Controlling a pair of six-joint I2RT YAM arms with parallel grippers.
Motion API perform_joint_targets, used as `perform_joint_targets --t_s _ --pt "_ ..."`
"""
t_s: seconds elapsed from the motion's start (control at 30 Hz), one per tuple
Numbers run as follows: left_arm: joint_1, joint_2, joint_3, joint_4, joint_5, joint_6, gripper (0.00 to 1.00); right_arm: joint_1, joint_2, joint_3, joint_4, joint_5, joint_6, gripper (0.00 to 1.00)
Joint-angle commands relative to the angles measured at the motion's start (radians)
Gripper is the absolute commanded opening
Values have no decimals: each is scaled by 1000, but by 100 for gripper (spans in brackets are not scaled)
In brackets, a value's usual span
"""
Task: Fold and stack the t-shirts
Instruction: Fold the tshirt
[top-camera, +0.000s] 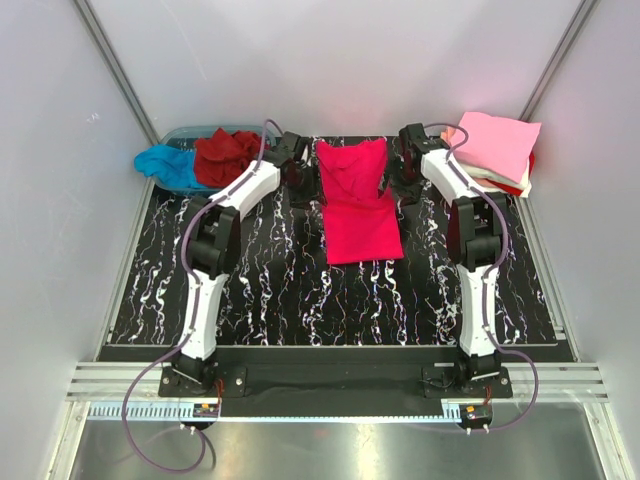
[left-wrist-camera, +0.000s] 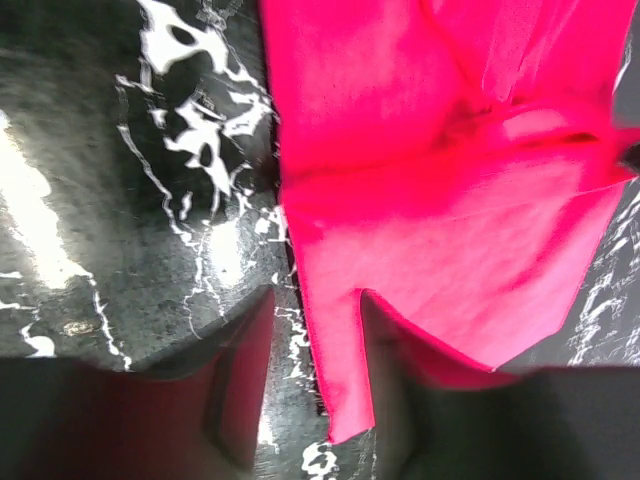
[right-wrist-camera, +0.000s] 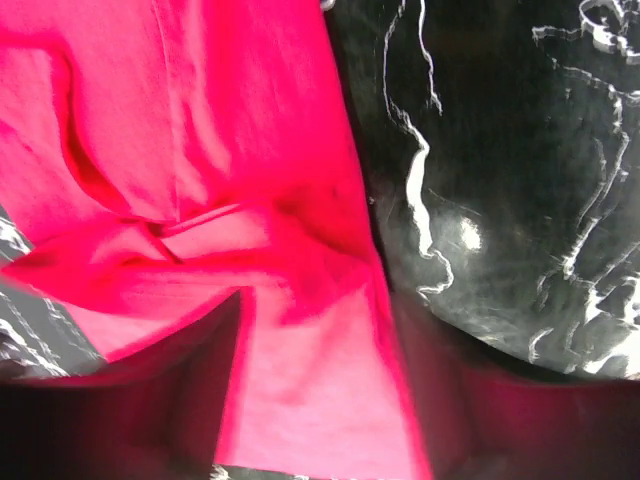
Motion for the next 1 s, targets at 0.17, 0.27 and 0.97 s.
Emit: perform_joint_targets --t_s 0.17,0.27,0.97 --pt "48 -75 38 -13 2 20 99 -88 -51 64 -91 71 -41 93" --pt "45 -199 -169 68 4 9 99 -110 -192 -124 -26 70 -25 93" --pt "-130 -508 -911 607 61 -244 86 -110 -443 -883 363 -314 38 57"
